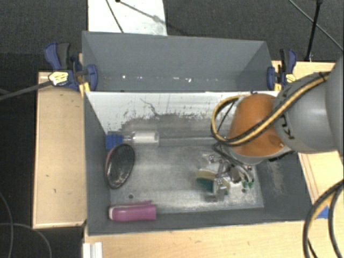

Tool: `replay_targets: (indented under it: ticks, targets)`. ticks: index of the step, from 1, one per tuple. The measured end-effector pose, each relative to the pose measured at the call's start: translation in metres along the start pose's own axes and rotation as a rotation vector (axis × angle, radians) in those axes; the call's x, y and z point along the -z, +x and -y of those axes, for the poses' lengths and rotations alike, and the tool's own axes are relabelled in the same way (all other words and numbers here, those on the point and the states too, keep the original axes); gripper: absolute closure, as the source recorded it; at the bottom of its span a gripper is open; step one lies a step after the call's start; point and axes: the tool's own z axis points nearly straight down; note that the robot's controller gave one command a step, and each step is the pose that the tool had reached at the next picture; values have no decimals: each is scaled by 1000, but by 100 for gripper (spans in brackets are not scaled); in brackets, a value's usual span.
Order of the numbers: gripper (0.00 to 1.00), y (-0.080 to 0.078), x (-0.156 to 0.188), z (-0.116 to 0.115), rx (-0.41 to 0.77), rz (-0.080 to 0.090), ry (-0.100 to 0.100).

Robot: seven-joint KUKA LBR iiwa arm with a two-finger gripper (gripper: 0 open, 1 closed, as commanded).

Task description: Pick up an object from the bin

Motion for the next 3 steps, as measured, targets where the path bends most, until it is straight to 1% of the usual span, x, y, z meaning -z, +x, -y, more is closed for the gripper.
replay_targets:
  ticks: [1, 2, 3]
  targets:
    - [0, 6, 36, 17, -33, 12, 4]
    - [0, -1, 37, 25, -44, 12, 4]
    - [0, -1, 3, 17, -102, 5, 2]
